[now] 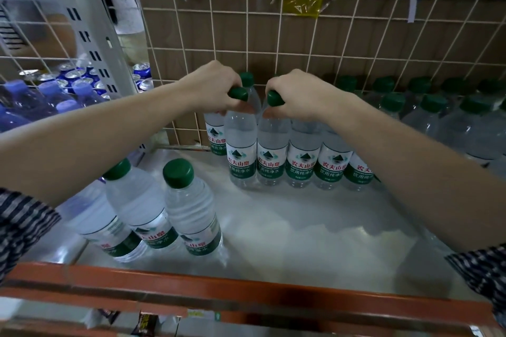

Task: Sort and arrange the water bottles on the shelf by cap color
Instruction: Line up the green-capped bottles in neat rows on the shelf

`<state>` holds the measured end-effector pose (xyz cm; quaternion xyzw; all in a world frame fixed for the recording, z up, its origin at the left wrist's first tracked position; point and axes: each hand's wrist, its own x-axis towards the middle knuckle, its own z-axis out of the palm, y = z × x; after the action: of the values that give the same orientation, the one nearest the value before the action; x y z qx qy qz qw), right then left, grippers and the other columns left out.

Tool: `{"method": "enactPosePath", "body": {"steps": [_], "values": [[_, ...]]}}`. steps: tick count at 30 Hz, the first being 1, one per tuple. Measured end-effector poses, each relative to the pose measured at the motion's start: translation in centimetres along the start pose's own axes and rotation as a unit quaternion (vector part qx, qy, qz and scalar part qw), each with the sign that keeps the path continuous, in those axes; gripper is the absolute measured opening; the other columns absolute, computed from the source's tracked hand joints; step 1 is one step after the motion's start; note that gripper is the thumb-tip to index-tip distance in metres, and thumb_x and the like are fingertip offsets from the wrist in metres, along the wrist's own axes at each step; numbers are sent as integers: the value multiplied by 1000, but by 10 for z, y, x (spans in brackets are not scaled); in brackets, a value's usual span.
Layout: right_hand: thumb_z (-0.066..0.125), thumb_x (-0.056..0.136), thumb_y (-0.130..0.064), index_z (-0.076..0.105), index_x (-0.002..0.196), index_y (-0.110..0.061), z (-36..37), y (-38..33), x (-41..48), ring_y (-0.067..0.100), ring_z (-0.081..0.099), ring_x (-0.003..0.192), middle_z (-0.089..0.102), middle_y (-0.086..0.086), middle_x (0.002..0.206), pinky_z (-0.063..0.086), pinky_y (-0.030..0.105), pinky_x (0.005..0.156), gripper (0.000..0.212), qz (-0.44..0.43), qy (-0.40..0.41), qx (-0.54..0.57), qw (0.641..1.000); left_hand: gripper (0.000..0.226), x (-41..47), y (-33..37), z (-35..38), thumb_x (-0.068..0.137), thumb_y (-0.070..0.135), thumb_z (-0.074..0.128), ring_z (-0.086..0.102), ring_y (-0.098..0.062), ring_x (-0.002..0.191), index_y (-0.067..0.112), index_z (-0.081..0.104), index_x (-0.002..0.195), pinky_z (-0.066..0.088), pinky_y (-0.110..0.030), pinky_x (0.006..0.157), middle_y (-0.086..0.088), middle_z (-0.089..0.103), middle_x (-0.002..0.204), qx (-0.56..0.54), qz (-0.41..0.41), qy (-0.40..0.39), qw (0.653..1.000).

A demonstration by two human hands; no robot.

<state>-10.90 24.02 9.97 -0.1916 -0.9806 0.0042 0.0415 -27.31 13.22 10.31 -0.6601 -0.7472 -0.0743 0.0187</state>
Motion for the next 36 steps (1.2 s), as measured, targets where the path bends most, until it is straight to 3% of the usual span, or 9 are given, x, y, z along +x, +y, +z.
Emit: {"method": "enactPosePath", "body": {"steps": [5, 8, 10, 16, 20, 22, 27, 30, 36], "values": [[66, 90, -36, 57, 130, -8, 7, -6, -19, 30, 53, 111, 57, 12, 118, 44, 39, 93, 51, -22, 115, -7, 993, 37, -11, 5, -9, 88, 48, 64, 66, -4, 65, 12, 70, 93, 48, -21, 59, 5, 71, 72, 13, -30, -64, 997], [63, 93, -29, 63, 121, -9, 13, -19, -34, 26, 52, 111, 59, 9, 115, 41, 32, 96, 34, -80, 211, 24, 974, 45, -36, 9, -23, 93, 48, 54, 61, -16, 86, 17, 65, 123, 47, -29, 75, -2, 70, 104, 31, -30, -59, 997], [57, 97, -30, 67, 110, -11, 15, -35, -44, 21, 54, 102, 61, 6, 107, 44, 30, 90, 25, -106, 224, 89, 965, 43, -59, 9, -35, 97, 46, 47, 60, -18, 96, 19, 63, 127, 43, -29, 81, -1, 67, 113, 30, -14, -29, 999], [43, 99, -46, 64, 114, -12, 28, -93, -67, 15, 58, 87, 65, 3, 101, 52, 40, 77, 43, -190, 104, 208, 954, 60, -137, 7, -53, 80, 71, 37, 64, -8, 81, 26, 72, 98, 49, -33, 79, 11, 69, 83, 14, -81, -114, 990], [55, 89, -56, 62, 113, -17, 27, -121, -69, 15, 62, 81, 67, -2, 96, 54, 41, 73, 46, -219, 73, 239, 943, 32, -169, -4, -54, 80, 57, 64, 64, -5, 78, 32, 72, 99, 51, -33, 80, 16, 70, 82, 36, -106, -134, 985], [61, 86, -55, 60, 107, -15, 30, -129, -68, 15, 60, 75, 65, -5, 86, 52, 37, 68, 45, -227, 69, 232, 943, 31, -178, -7, -52, 74, 54, 74, 66, -7, 68, 29, 72, 92, 49, -25, 70, 9, 70, 71, 36, -107, -128, 985], [60, 91, -48, 53, 103, -12, 34, -124, -72, 3, 45, 61, 46, -15, 72, 29, 17, 53, 39, -202, 75, 212, 953, 20, -183, 2, -43, 72, 43, 79, 59, -2, 62, 24, 75, 77, 37, -9, 61, 13, 62, 56, 23, -31, -25, 999], [59, 91, -48, 51, 102, -14, 29, -104, -82, 0, 47, 61, 48, -16, 71, 34, 14, 53, 37, -166, 59, 216, 960, 23, -168, 12, -38, 75, 44, 75, 57, 0, 64, 22, 73, 72, 34, -10, 57, 21, 60, 57, 18, 7, -19, 1000], [50, 84, -61, 51, 104, -19, 19, -47, -120, 3, 53, 63, 57, -10, 74, 36, 17, 53, 46, -88, 45, 211, 973, 26, -125, 49, -25, 79, 45, 73, 58, -9, 56, 19, 75, 73, 39, -14, 57, 8, 59, 49, -28, 78, -15, 996]]}}
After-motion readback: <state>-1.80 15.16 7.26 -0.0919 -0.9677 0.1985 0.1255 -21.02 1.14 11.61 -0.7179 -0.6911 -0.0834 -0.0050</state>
